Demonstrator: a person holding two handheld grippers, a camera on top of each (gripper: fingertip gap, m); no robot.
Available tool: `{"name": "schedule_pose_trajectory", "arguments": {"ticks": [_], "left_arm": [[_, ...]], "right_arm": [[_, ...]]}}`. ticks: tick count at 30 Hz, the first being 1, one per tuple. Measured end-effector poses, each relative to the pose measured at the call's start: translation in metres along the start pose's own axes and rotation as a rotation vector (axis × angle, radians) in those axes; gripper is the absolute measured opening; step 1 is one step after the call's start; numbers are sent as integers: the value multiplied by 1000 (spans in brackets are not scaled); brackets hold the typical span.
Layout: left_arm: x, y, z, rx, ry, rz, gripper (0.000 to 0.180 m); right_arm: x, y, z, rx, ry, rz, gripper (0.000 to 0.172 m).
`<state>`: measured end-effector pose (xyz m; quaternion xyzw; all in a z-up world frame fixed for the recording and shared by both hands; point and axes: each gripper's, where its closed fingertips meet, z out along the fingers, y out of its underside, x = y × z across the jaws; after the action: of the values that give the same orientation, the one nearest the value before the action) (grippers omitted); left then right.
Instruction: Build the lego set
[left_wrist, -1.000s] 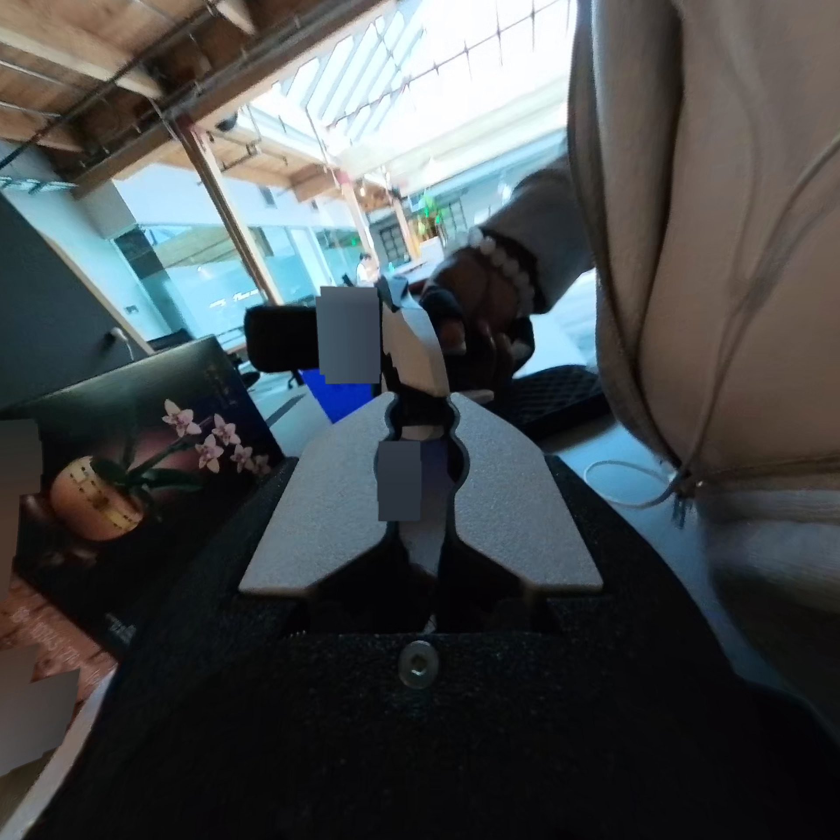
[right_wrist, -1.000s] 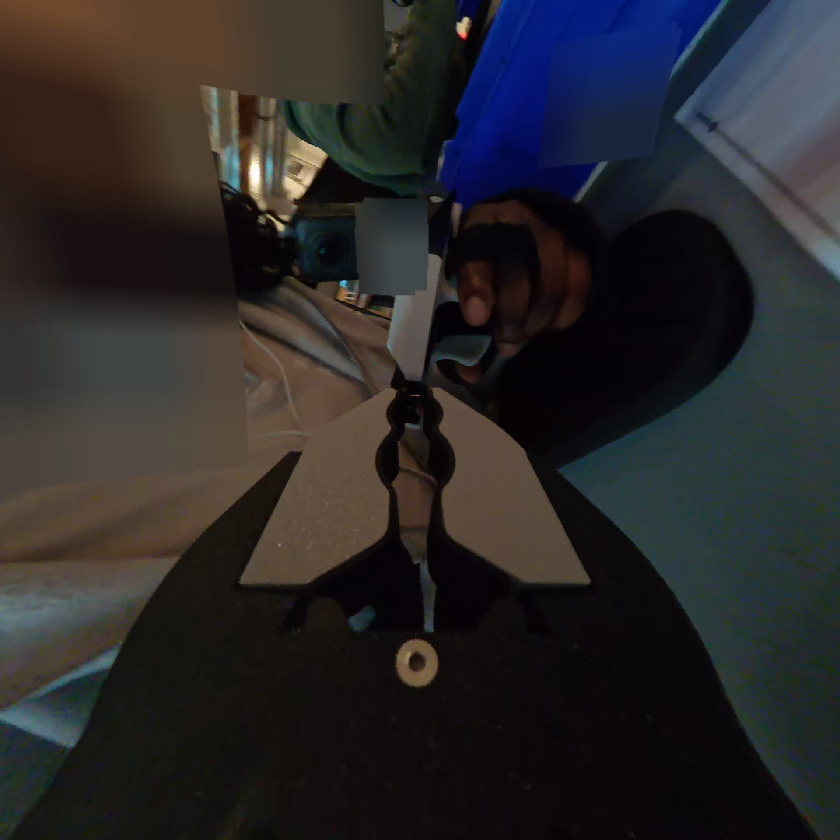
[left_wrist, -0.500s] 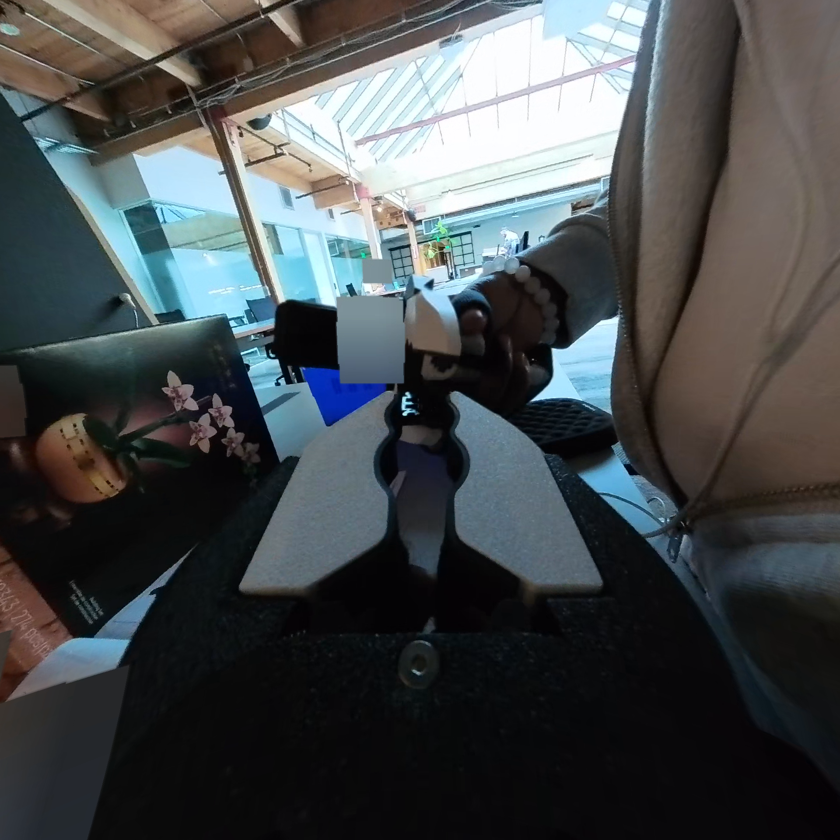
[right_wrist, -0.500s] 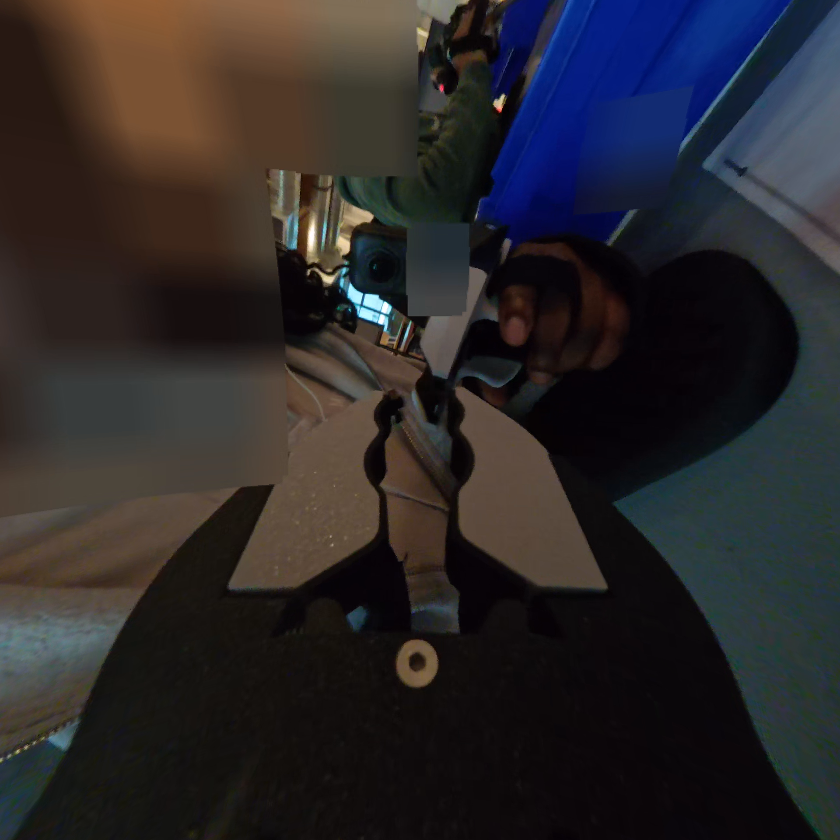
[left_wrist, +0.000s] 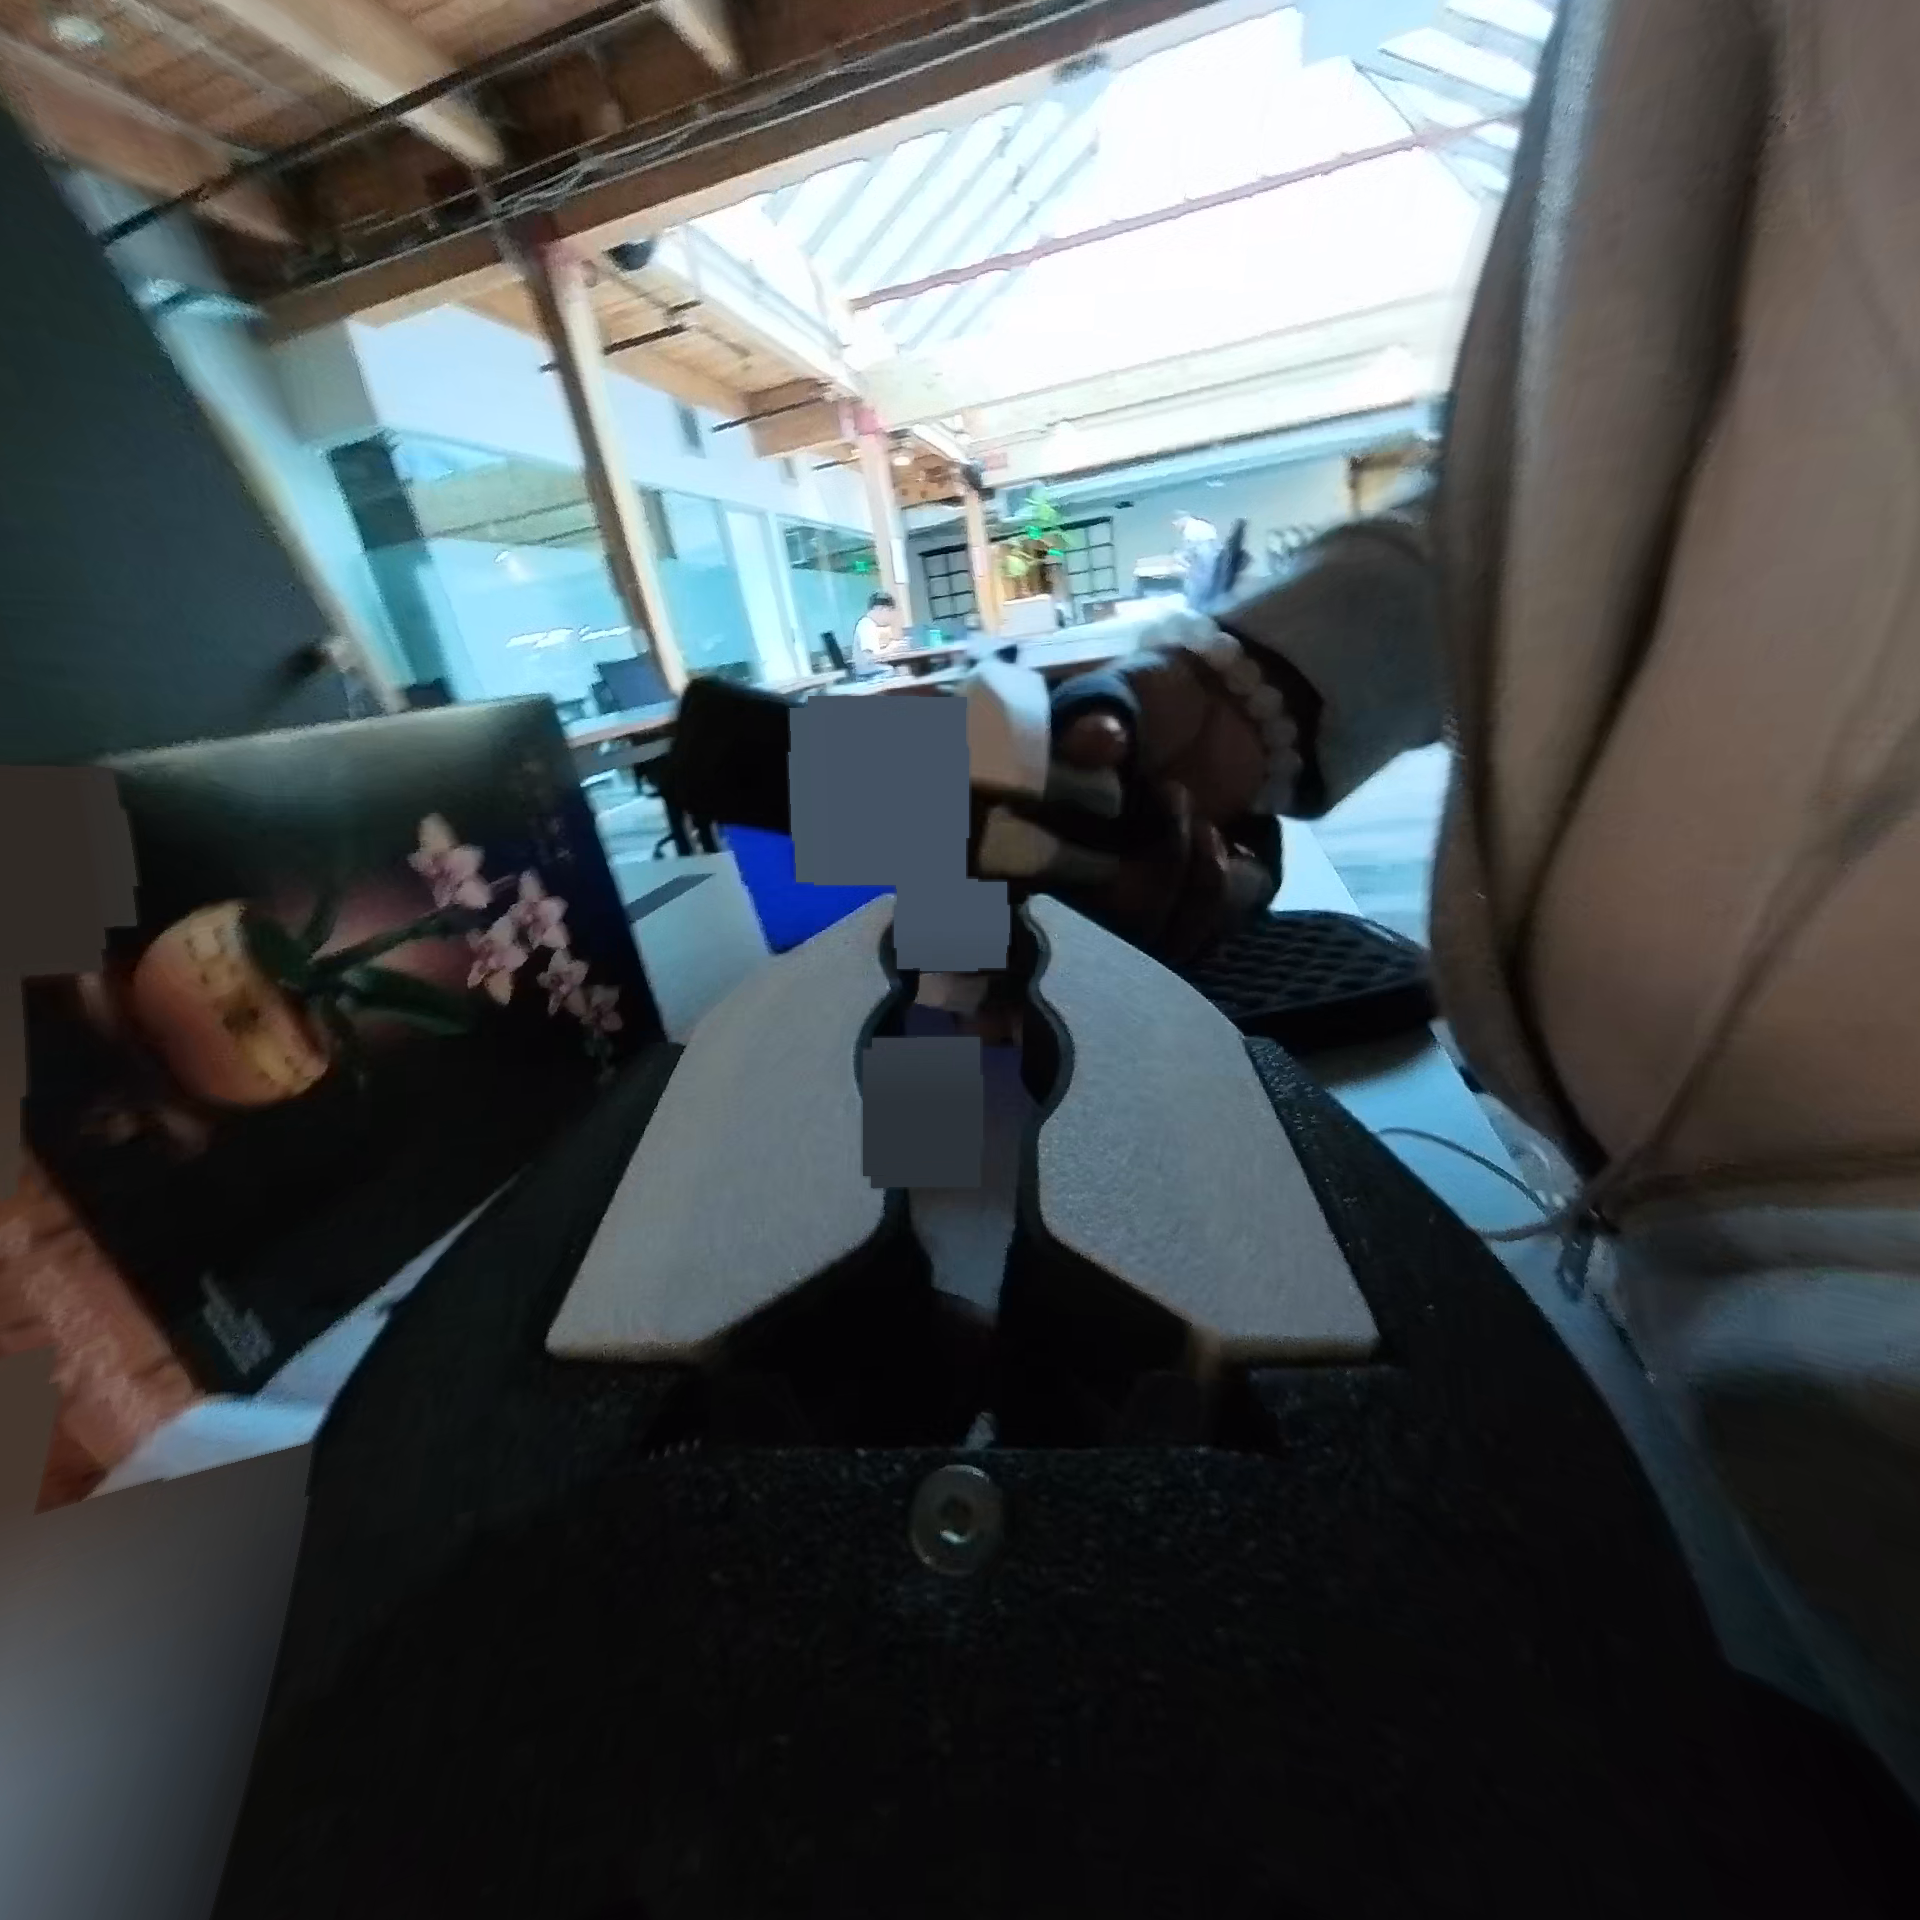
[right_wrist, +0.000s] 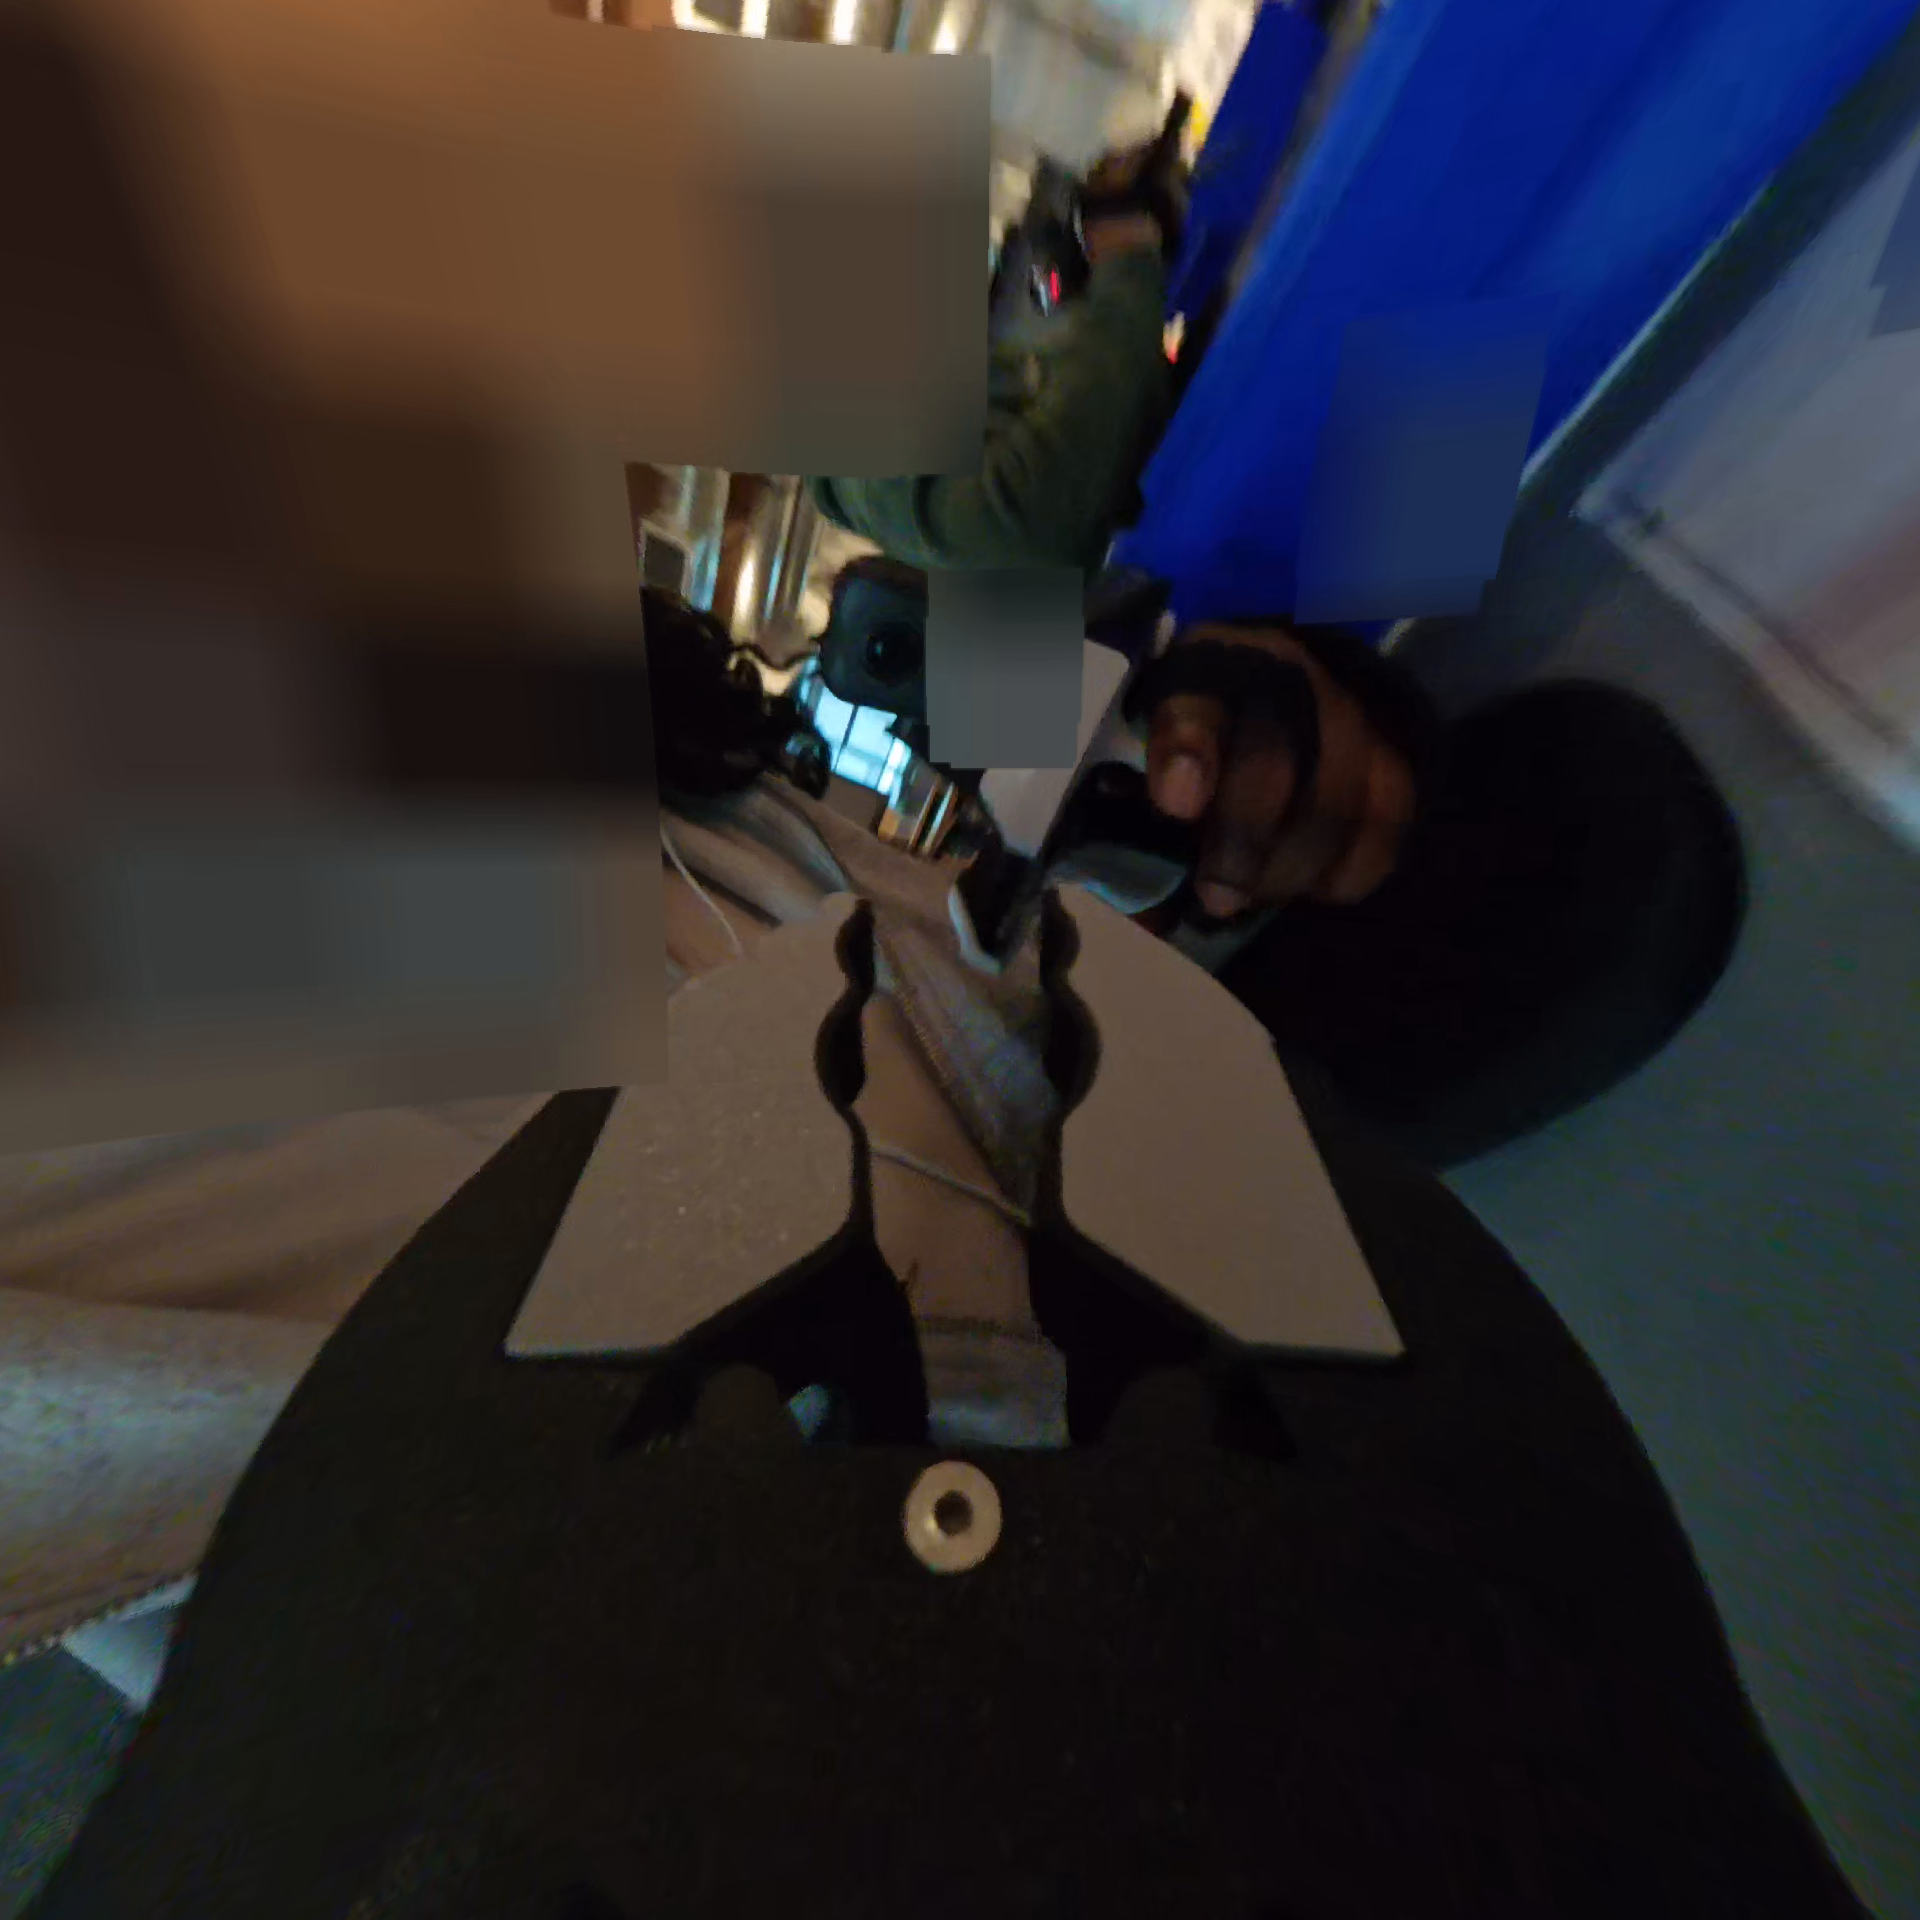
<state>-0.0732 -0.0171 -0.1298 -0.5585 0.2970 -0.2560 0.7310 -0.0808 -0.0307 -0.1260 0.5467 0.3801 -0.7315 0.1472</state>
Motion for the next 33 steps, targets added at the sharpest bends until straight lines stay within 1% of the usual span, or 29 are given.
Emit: {"name": "schedule_pose_trajectory", "arguments": {"ticks": [3,5,6,8,9,10,11,12,14,15,18,19,20,21,22,23,24,25,28,31,33], "left_arm": [[-12,-1,-5,25,-48,-58,16],[-16,1,-6,12,-64,-60,16],[-17,2,-6,6,-73,-55,16],[-21,3,-7,1,-92,-57,16],[-24,2,-8,1,-104,-60,16],[-26,2,-9,0,-114,-64,16],[-28,3,-9,-2,-125,-65,16],[-30,3,-10,-7,-134,-64,16],[-31,4,-9,-17,-139,-63,16],[-31,6,-8,-26,-139,-64,16],[-28,12,-4,-73,-123,-54,16],[-27,14,-2,-93,-118,-50,16],[-26,17,0,-113,-113,-50,16],[-25,20,2,-132,-107,-56,16],[-25,22,3,-149,-97,-64,16],[-24,24,4,-163,-87,-72,16],[-24,26,5,-172,-78,-79,16],[-23,27,6,-176,-67,-87,16],[-20,27,6,-172,-31,-111,16],[-20,28,7,-176,-14,-129,16],[-18,29,8,-183,7,-139,17]], "right_arm": [[17,-8,-15,58,71,-121,32],[18,-13,-22,106,83,-179,36],[18,-14,-25,117,104,-235,38],[16,-25,-36,170,223,-479,56],[8,-35,-43,234,287,-633,65],[-2,-44,-51,295,356,-782,80],[-11,-50,-59,333,417,-896,100],[-19,-52,-64,348,460,-968,113],[-19,-48,-73,291,571,-1023,117],[-15,-44,-80,242,650,-1053,107],[-2,-36,-113,119,946,-1130,1],[3,-35,-126,88,1053,-1124,0],[14,-30,-142,23,1168,-1071,0],[29,-18,-156,-90,1252,-977,2],[43,-2,-166,-212,1289,-872,8],[55,13,-175,-293,1314,-771,11],[63,24,-180,-340,1314,-706,11],[70,32,-181,-369,1295,-682,9],[85,40,-183,-439,1258,-697,7],[99,37,-180,-456,1233,-660,14],[105,32,-177,-462,1210,-662,11]]}}
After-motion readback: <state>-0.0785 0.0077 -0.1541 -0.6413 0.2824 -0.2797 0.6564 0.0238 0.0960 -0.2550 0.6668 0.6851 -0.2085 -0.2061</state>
